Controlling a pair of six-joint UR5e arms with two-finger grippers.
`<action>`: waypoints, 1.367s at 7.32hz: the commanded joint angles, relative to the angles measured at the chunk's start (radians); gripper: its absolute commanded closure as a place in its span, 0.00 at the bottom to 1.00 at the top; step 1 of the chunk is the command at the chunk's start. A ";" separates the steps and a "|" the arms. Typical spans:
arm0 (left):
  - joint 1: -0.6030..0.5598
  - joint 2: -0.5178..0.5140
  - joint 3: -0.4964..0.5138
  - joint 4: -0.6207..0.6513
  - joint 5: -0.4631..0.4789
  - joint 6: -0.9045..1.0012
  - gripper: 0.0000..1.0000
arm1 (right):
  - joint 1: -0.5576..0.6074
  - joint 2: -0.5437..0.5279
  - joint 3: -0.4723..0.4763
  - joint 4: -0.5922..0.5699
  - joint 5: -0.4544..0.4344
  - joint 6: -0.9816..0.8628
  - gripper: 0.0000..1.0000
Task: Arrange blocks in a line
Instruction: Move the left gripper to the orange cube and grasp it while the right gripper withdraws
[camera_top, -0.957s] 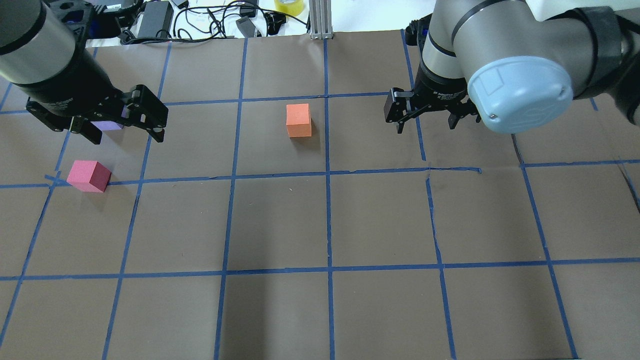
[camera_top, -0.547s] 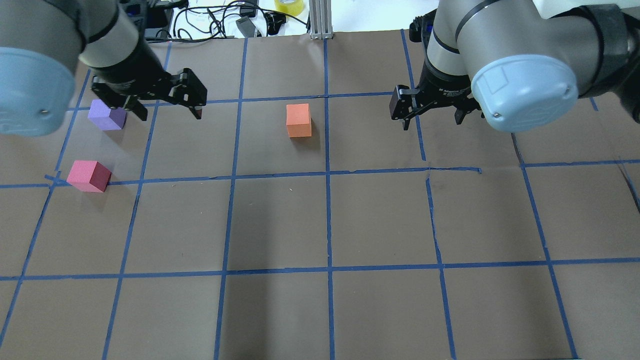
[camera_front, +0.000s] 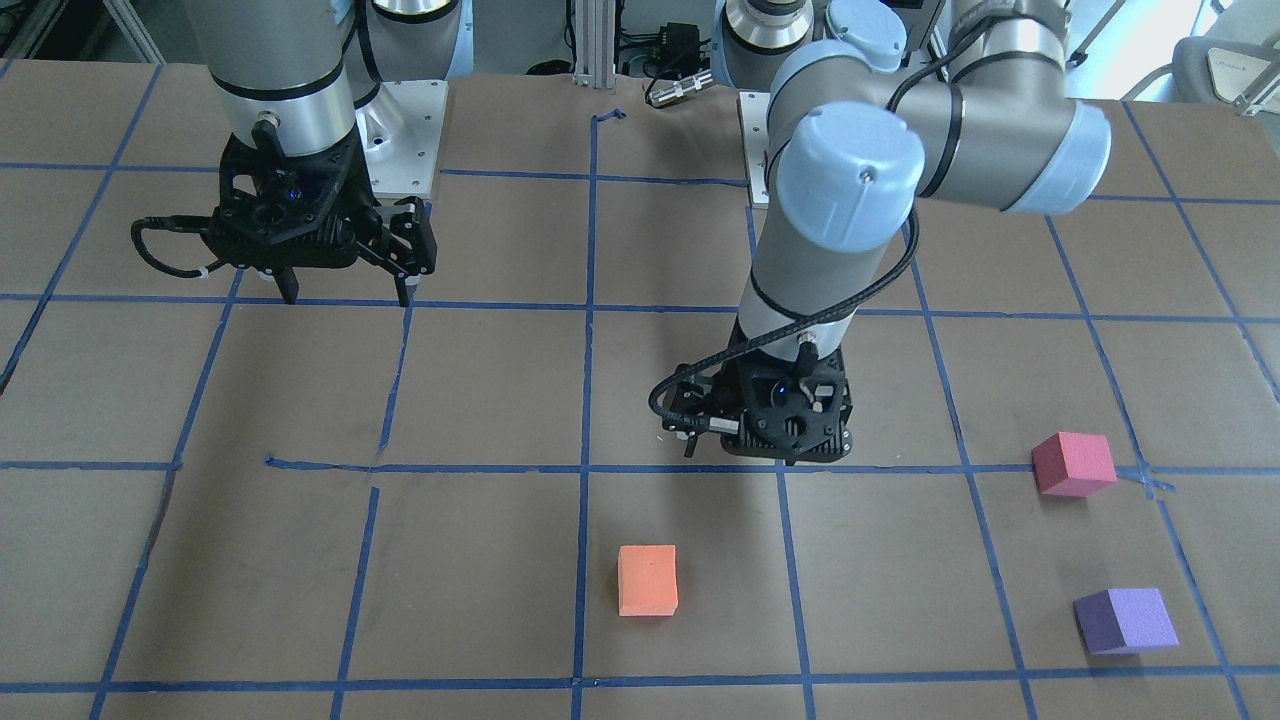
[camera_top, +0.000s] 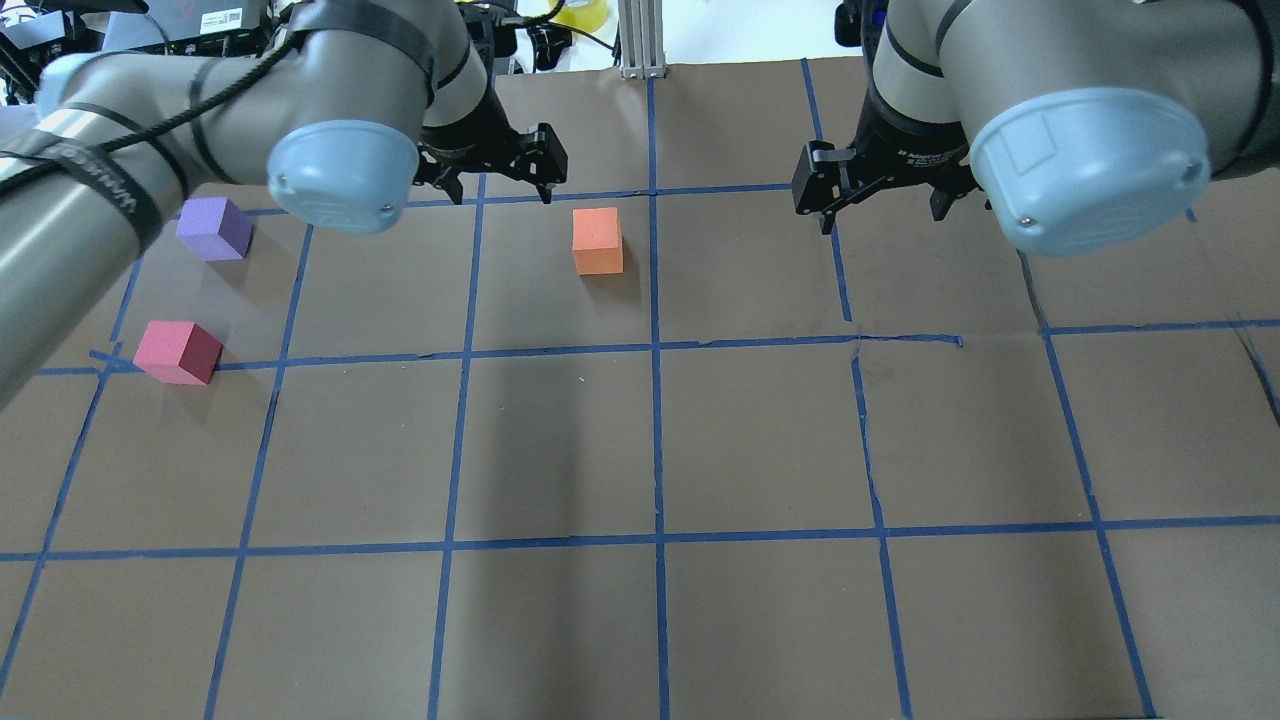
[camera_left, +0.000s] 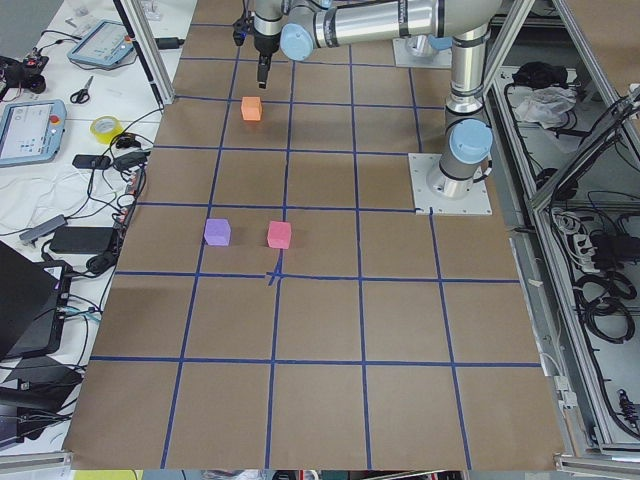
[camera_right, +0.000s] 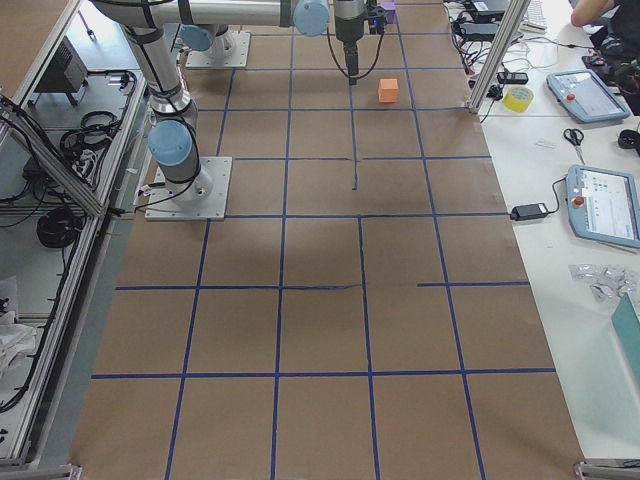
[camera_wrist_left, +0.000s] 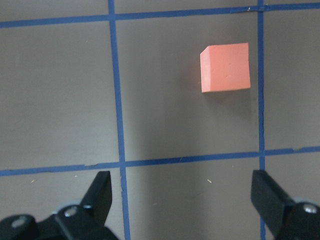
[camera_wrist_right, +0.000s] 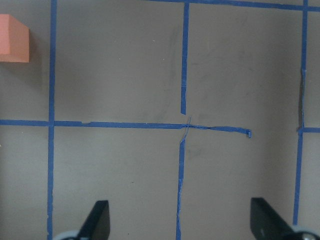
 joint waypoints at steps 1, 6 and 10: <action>-0.022 -0.148 0.007 0.167 -0.001 -0.046 0.00 | -0.003 -0.009 0.002 -0.001 0.018 -0.069 0.00; -0.059 -0.312 0.078 0.203 -0.007 -0.147 0.00 | -0.001 -0.034 0.007 0.008 0.018 -0.071 0.00; -0.060 -0.350 0.079 0.286 -0.004 -0.161 0.60 | -0.012 -0.040 0.011 0.057 0.033 -0.113 0.00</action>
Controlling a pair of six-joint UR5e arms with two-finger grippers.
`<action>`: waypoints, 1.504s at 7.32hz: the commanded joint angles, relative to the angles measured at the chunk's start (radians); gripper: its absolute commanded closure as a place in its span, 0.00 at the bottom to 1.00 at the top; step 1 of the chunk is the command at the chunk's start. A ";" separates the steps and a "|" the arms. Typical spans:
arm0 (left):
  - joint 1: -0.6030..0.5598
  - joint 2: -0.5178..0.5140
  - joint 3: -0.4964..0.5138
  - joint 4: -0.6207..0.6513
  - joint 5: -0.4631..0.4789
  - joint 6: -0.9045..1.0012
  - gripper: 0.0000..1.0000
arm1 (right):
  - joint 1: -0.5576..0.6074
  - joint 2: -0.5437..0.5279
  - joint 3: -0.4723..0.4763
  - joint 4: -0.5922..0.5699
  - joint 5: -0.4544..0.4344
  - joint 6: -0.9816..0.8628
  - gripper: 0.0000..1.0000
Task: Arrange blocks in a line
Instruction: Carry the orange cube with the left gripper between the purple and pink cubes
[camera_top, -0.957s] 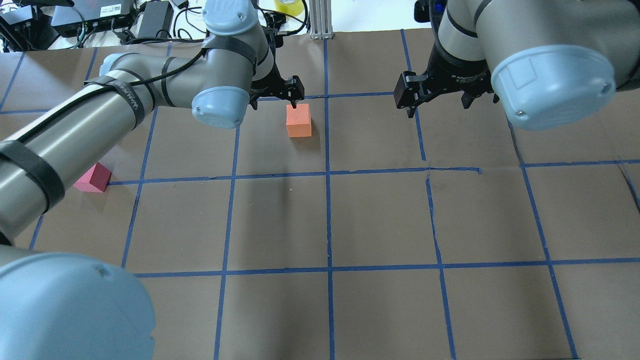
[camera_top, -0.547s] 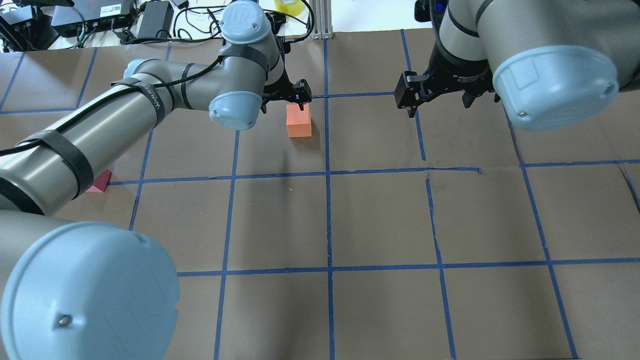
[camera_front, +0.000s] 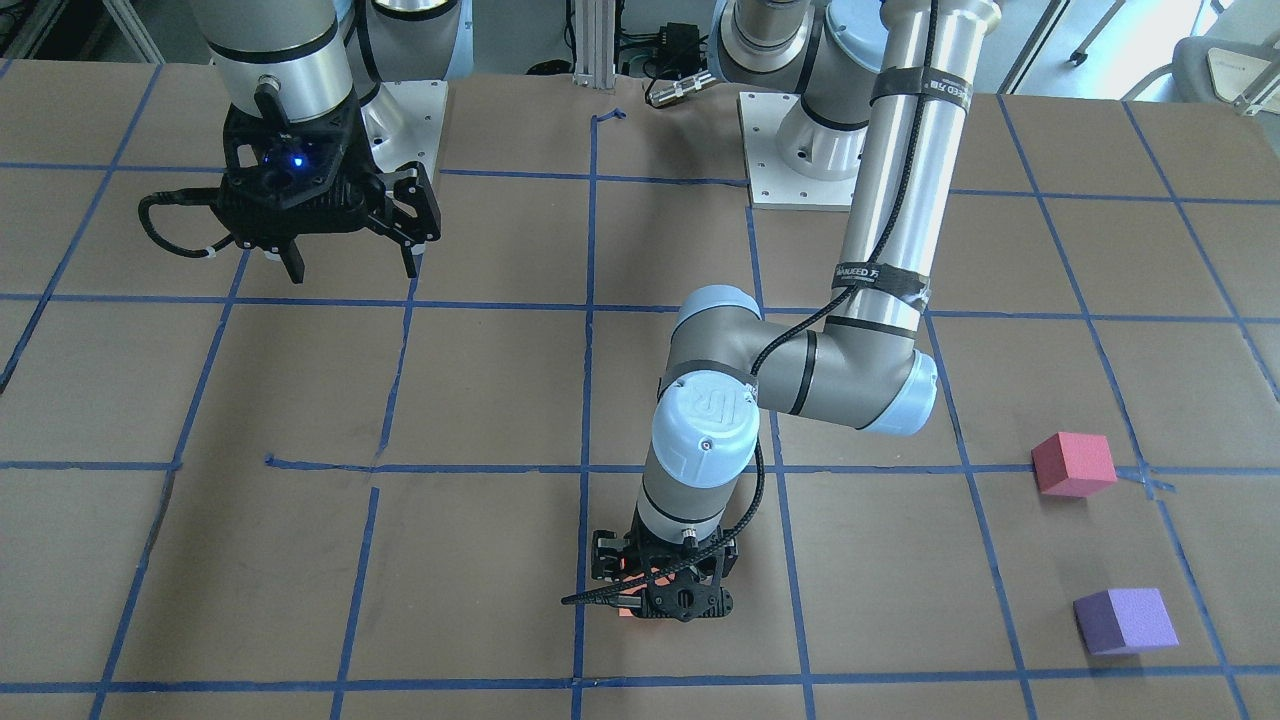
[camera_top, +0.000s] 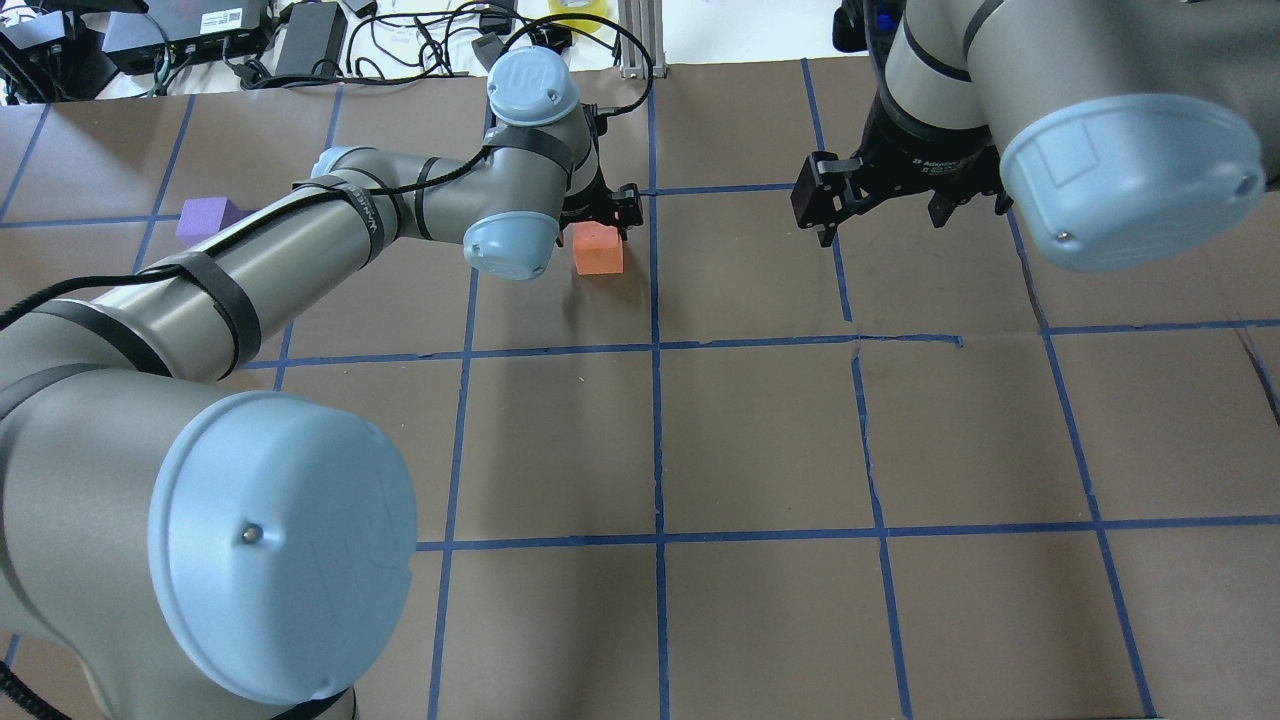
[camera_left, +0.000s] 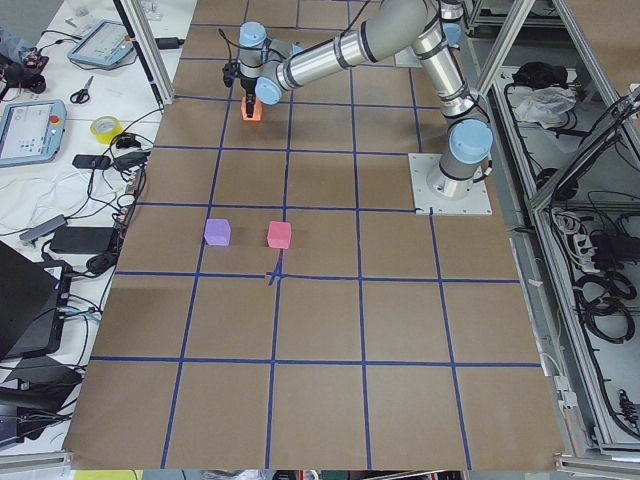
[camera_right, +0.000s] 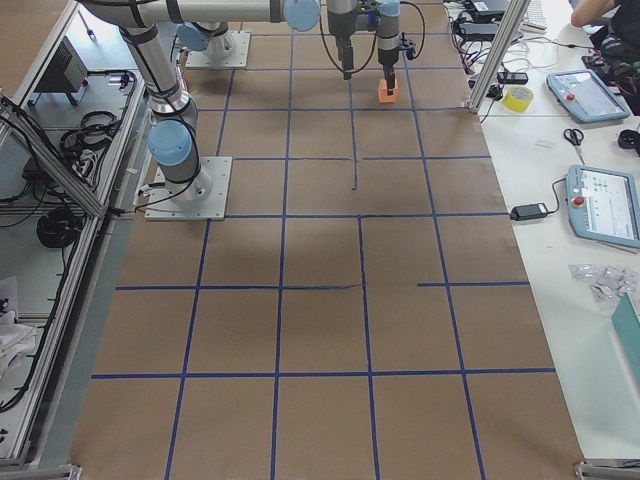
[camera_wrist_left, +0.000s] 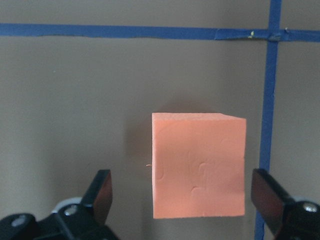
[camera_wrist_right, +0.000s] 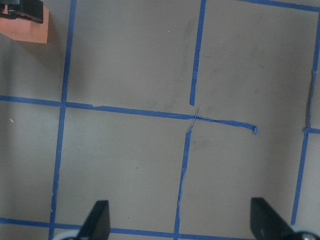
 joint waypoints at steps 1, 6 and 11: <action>-0.001 0.006 0.000 0.011 0.018 -0.008 0.70 | -0.027 -0.002 -0.001 0.007 0.005 -0.083 0.00; 0.166 0.202 -0.072 -0.168 0.063 0.080 1.00 | -0.069 -0.020 -0.001 0.004 0.014 -0.071 0.00; 0.515 0.313 -0.122 -0.282 0.051 0.402 1.00 | -0.069 -0.020 0.000 0.010 0.014 -0.071 0.00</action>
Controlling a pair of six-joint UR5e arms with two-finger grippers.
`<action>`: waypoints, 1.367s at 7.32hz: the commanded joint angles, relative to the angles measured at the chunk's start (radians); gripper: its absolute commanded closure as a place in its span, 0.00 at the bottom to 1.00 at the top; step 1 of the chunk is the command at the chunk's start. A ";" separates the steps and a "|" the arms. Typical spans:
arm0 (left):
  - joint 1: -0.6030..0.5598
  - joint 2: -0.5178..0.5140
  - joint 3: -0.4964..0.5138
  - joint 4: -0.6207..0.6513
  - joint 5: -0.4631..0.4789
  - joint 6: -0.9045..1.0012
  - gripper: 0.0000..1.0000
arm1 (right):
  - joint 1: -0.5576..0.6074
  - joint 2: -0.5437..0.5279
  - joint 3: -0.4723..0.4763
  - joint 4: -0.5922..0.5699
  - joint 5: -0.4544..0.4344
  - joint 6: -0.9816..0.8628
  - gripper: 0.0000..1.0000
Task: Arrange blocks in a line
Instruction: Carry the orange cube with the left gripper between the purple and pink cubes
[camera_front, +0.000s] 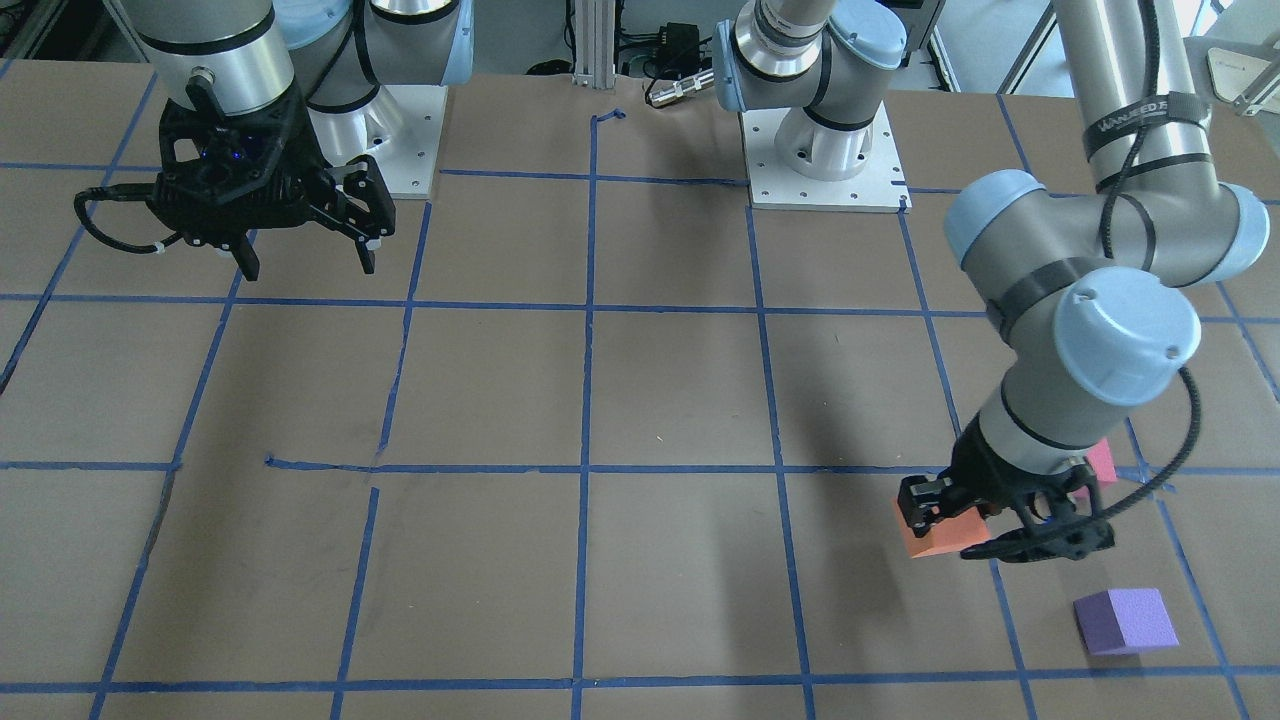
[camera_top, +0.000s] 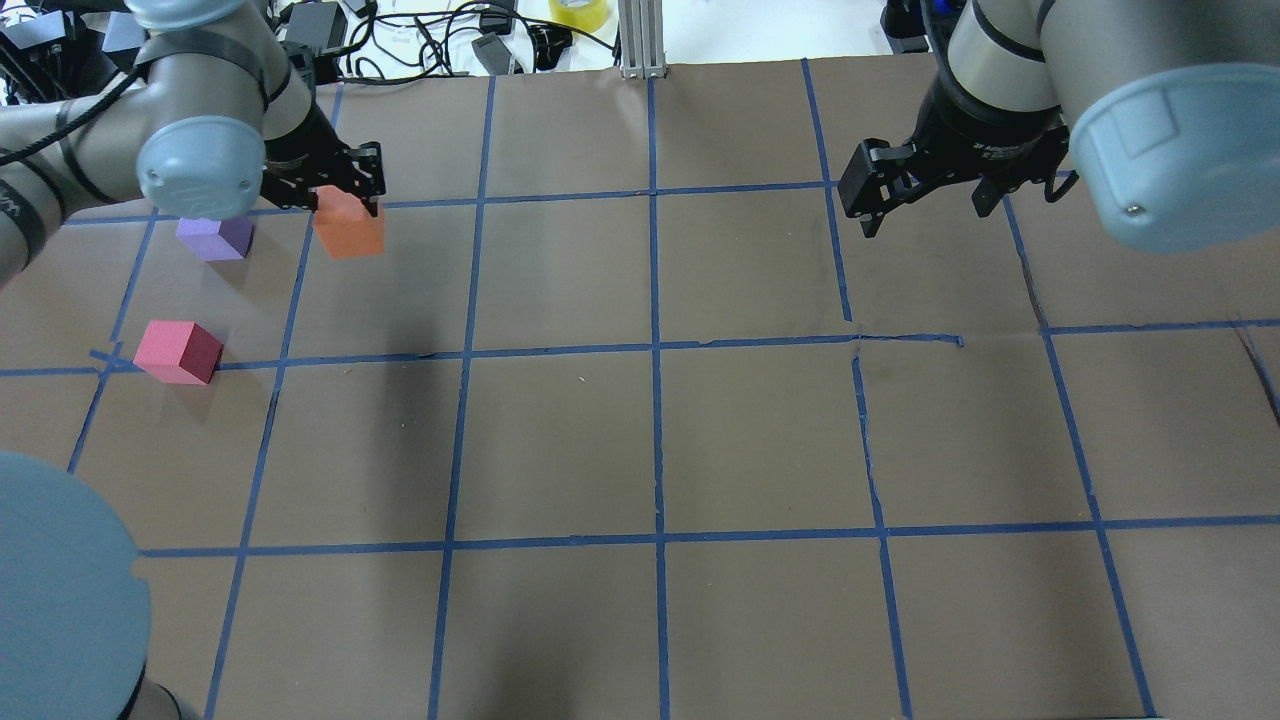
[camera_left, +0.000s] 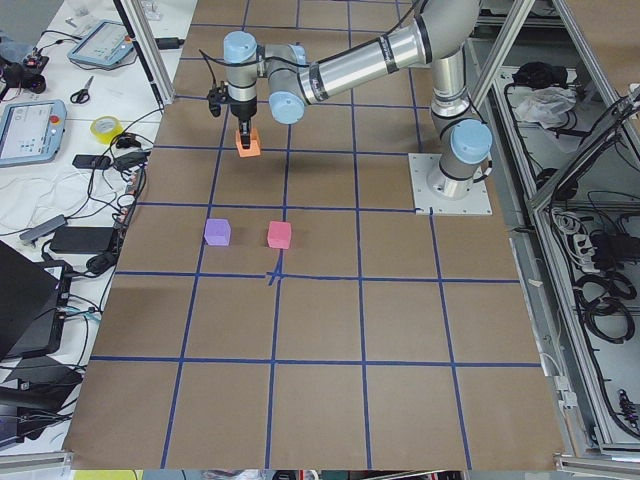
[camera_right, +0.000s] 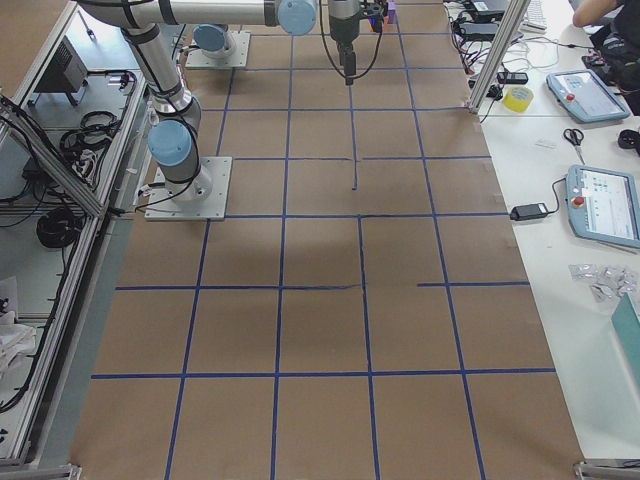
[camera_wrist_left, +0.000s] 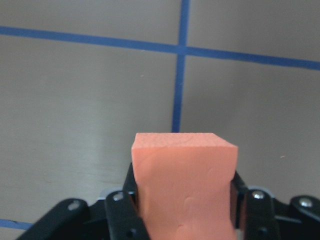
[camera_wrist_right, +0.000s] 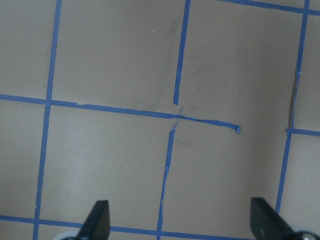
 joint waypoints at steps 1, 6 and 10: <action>0.186 0.011 -0.010 -0.014 -0.003 0.178 1.00 | 0.000 0.001 0.000 -0.005 0.004 0.000 0.00; 0.385 -0.067 -0.001 0.044 -0.089 0.478 1.00 | 0.000 0.000 0.000 -0.006 0.002 0.000 0.00; 0.383 -0.120 0.004 0.099 -0.214 0.484 1.00 | 0.000 -0.002 0.000 0.003 0.002 0.000 0.00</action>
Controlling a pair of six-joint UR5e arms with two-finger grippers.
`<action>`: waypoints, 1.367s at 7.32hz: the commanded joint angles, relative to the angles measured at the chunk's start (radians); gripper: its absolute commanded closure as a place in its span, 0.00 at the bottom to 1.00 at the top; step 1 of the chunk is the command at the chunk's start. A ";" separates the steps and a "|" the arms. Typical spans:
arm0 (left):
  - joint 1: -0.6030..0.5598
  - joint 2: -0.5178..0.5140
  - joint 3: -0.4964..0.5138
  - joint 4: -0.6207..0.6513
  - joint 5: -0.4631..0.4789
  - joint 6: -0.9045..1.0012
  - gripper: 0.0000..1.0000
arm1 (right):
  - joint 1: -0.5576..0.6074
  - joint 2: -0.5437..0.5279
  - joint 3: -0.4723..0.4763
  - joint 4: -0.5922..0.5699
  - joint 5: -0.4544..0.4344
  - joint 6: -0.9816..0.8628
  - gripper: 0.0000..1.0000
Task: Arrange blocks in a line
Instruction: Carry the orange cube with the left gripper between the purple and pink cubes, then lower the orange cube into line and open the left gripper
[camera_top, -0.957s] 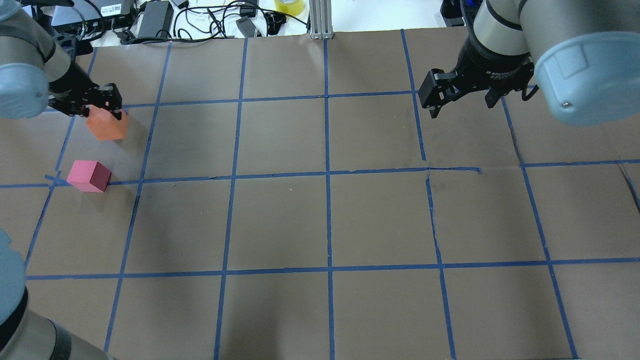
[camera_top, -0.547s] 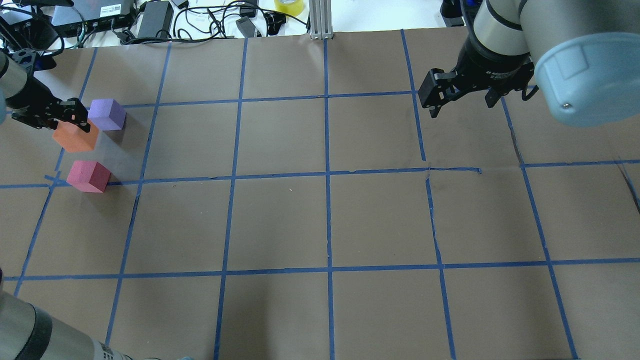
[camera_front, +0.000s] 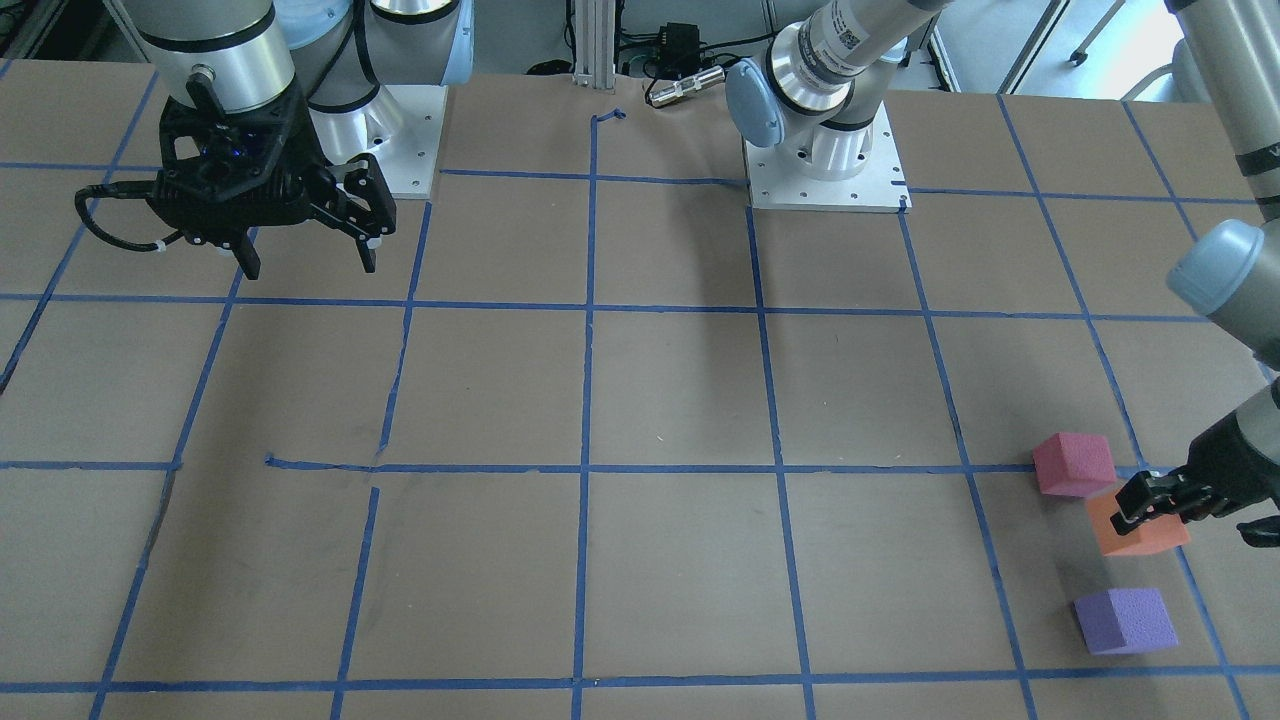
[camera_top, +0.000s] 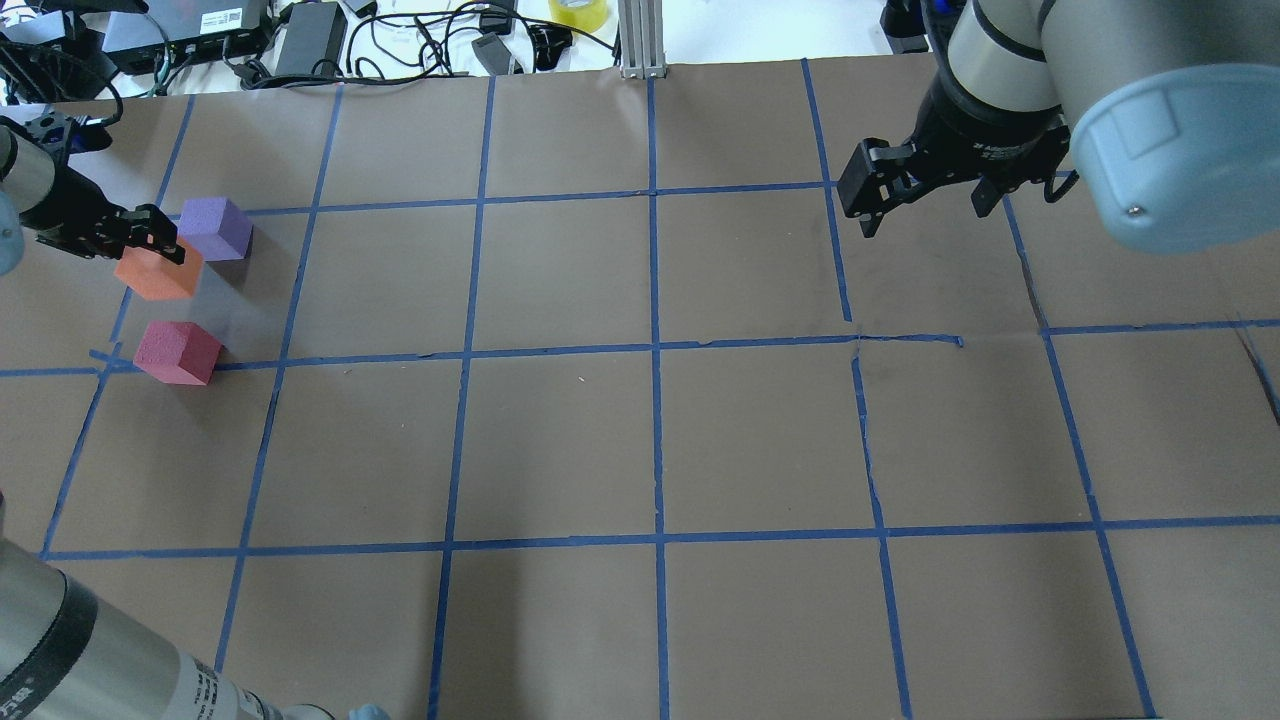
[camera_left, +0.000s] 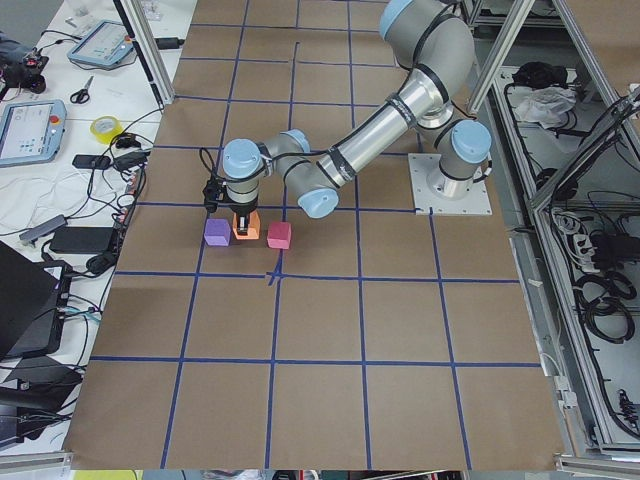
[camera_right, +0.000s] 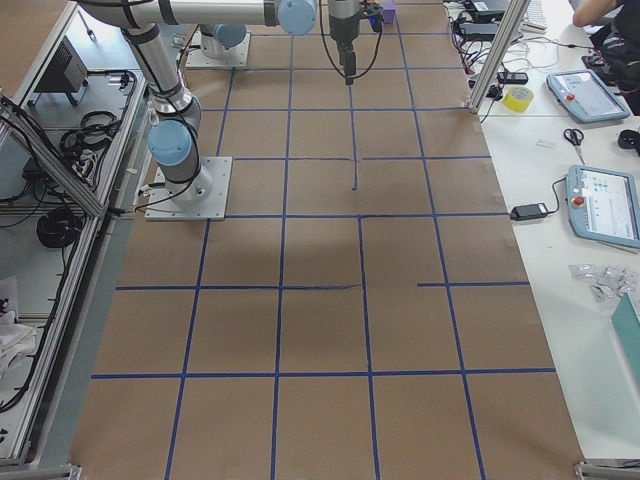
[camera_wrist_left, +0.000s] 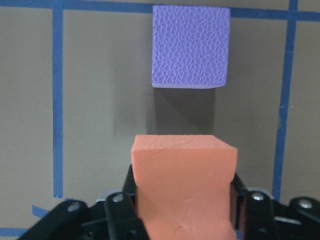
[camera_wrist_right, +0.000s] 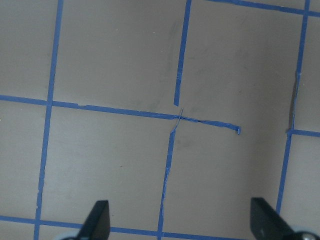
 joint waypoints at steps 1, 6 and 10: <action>0.000 -0.026 0.001 0.003 -0.041 0.012 1.00 | 0.003 0.000 0.000 0.002 0.001 0.000 0.00; 0.001 -0.100 -0.005 0.090 -0.031 0.058 1.00 | 0.000 0.000 -0.002 -0.009 -0.001 0.000 0.00; 0.001 -0.101 -0.010 0.095 -0.035 0.056 0.24 | 0.003 0.000 0.000 -0.009 -0.001 0.000 0.00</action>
